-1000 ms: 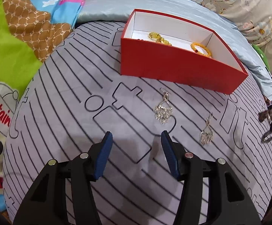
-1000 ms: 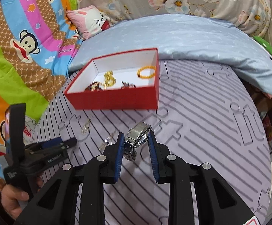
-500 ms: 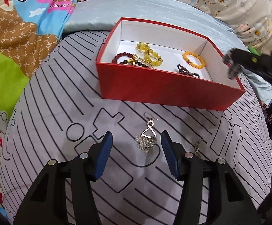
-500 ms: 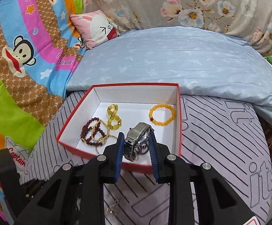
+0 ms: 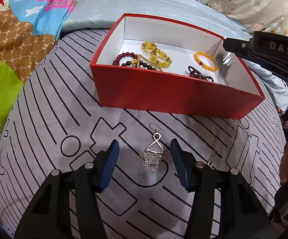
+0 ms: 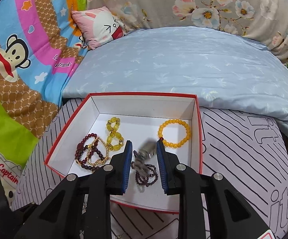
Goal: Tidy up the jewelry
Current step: 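Open the right tool to drop the watch into the box, then grasp a silver dangle earring with the left tool while the right tool grasps the other earring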
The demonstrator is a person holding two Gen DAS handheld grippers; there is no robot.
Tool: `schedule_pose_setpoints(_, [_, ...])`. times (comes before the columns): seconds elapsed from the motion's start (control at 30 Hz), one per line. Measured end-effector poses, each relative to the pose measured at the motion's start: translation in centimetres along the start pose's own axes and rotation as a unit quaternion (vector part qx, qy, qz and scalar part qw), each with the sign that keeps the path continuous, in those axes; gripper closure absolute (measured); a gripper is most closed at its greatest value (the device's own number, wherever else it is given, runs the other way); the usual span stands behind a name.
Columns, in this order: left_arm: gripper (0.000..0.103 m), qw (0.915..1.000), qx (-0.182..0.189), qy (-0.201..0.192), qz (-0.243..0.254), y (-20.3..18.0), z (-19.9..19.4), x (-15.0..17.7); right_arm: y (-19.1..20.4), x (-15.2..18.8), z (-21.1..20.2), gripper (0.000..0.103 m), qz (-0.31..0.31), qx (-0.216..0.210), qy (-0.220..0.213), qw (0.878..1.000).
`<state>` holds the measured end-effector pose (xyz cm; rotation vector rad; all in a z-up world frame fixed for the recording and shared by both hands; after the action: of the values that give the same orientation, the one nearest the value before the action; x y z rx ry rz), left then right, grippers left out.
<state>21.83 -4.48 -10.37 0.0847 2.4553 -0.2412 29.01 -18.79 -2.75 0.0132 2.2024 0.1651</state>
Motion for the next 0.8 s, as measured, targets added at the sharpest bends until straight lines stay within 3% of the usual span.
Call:
schedule_pose_setpoints(0.27, [0.052,1.0,-0.003,0.0,0.002,0.1,0.2,-0.1,-1.0,1.0,-1.4,0.079,0.025,-0.002,0.001,1.0])
schedule_pose_setpoints(0.47, [0.055,1.0,-0.006,-0.002,0.006,-0.2,0.3,0.0,-1.7,4.0,-4.5,0.078,0.031,-0.002,0.011,0.999])
schedule_pose_setpoints(0.57, [0.06,0.9998,-0.01,-0.006,0.015,-0.6,0.3,0.2,-1.7,6.3,-5.6,0.078,0.021,0.004,0.024,0.999])
schedule_pose_setpoints(0.73, [0.085,0.9998,-0.008,-0.007,0.018,-0.8,0.4,0.0,-1.3,10.1,-6.3,0.078,0.022,-0.004,0.059,0.998])
schedule_pose_setpoints(0.8, [0.085,0.9998,-0.007,-0.006,0.019,-0.9,0.4,0.0,-0.9,11.3,-6.3,0.078,0.024,-0.009,0.072,0.997])
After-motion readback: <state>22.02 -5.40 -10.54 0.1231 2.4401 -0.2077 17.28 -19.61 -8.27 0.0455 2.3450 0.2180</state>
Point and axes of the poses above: each gripper's, at about its wrist camera, not at the fingertips, and z roughly the way its jaws point, y to its left, x to its underside, the point moved 5 cm from there along z, roughly the way its jaws point, and after that the axes turned 9 degrees about -y, right-handed, at the moved point
